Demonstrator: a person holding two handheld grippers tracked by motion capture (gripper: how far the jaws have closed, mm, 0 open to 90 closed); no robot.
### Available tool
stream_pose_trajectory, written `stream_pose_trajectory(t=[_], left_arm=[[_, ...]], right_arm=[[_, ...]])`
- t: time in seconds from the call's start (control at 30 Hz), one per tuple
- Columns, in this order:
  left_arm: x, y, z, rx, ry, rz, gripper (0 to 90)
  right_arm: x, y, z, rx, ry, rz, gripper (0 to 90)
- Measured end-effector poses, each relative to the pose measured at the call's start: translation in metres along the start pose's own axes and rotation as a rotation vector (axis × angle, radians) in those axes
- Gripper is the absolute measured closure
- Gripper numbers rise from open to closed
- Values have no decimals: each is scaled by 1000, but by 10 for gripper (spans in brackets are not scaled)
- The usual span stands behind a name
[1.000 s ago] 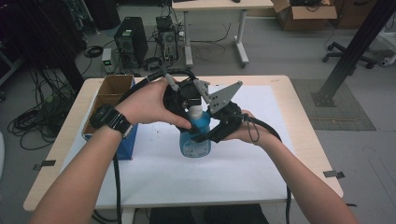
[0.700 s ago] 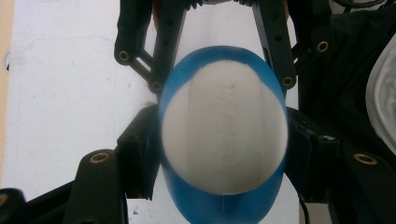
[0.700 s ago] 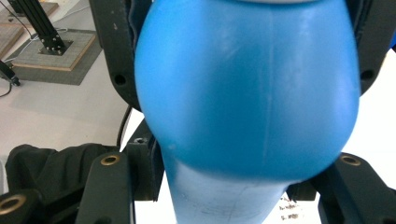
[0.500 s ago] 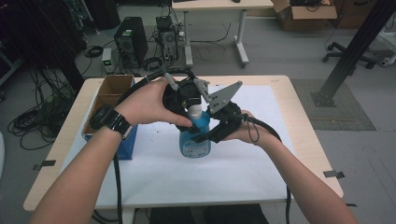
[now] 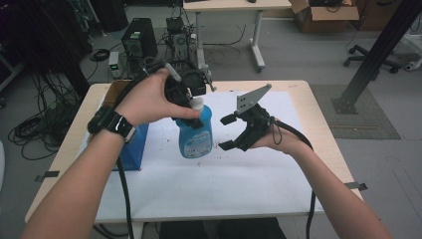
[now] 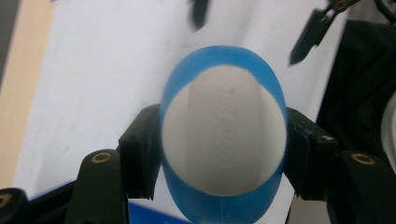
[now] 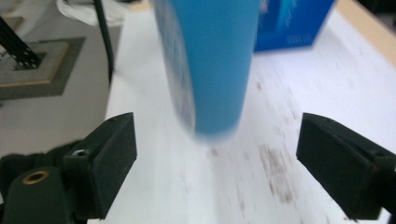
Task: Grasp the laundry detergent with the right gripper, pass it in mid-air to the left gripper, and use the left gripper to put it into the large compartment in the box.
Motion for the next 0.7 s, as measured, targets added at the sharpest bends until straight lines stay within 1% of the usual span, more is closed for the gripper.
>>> stream_pose_trajectory(t=[0.03,0.07,0.1,0.13,0.17,0.23,0.27,0.3,0.33,0.4,0.43,0.47,0.5,0.53,0.57,0.6,0.67,0.7], left_arm=[[0,0,0,0,0,0,381],[10,4,11,-2,-36,68,381],[10,4,11,-2,-36,68,381],[16,6,17,-10,-52,110,381],[24,10,29,-23,-83,175,381],[33,15,41,-35,-104,248,381],[33,15,41,-35,-104,248,381],[40,21,53,-40,-119,314,381],[44,24,58,-42,-128,351,381],[52,32,68,-46,-151,434,381],[52,32,68,-46,-151,434,381],[56,36,73,-46,-163,467,381],[63,44,82,-55,-188,548,381],[63,44,82,-55,-188,548,381],[66,49,86,-57,-201,585,381],[73,59,94,-58,-223,647,381],[79,70,101,-55,-238,720,381],[79,70,101,-55,-238,720,382]], right_arm=[[-3,6,2,25,14,-11,111],[-8,12,4,49,42,-21,96],[-12,19,6,77,65,-32,78],[-12,19,6,77,65,-32,78],[-18,33,11,133,84,-59,73],[-23,47,16,182,109,-64,57],[-24,53,19,208,115,-68,56],[-26,59,21,230,122,-65,56],[-27,65,24,248,128,-70,56],[-30,74,30,272,143,-73,56],[-30,74,30,272,143,-73,56],[-33,82,35,291,153,-81,59],[-34,86,38,298,160,-88,59],[-35,89,41,302,165,-93,59],[-35,89,41,302,165,-93,59],[-38,95,46,308,177,-108,60],[-41,99,52,309,191,-122,60],[-42,101,55,312,197,-125,61]])
Point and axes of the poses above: each handheld gripper's, and its own axes: z roughly backward along the jaws, y roughly out of its underside, x roughly to its left, the point moved 8 cm from there along -z, roughly forward along the jaws, and after that the axes turned 3 degrees about y, right-handed, at the moved point
